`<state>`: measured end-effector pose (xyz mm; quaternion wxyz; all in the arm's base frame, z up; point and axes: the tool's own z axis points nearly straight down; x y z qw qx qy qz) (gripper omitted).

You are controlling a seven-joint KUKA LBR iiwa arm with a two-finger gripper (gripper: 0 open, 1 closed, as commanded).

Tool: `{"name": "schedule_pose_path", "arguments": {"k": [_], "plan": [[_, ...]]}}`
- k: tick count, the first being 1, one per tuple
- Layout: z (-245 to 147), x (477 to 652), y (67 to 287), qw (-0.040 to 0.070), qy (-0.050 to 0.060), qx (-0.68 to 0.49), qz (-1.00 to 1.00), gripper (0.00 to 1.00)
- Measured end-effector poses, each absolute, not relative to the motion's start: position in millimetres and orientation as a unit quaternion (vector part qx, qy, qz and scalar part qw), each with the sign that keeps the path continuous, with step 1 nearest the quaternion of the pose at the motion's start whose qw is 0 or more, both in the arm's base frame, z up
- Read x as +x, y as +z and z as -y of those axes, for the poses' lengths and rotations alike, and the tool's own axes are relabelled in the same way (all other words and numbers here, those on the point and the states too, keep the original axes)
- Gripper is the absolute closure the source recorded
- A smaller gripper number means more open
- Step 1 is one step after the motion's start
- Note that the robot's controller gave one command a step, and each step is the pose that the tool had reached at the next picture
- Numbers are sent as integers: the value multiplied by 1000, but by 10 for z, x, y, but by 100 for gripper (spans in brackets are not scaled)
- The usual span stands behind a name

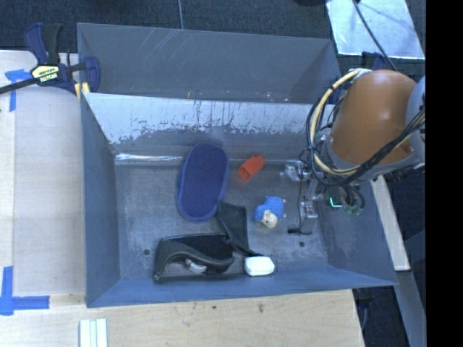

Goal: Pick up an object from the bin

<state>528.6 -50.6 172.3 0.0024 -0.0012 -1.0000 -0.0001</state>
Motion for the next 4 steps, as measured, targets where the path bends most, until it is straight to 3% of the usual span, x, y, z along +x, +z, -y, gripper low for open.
{"name": "schedule_pose_path", "arguments": {"k": [1,2,3,4], "plan": [[417,5144,700,-7,0,12,1000,0],[409,5149,730,-7,-1,15,1000,100],[270,5132,1902,-6,0,25,1000,100],[223,5503,2985,-7,0,14,1000,100]]}}
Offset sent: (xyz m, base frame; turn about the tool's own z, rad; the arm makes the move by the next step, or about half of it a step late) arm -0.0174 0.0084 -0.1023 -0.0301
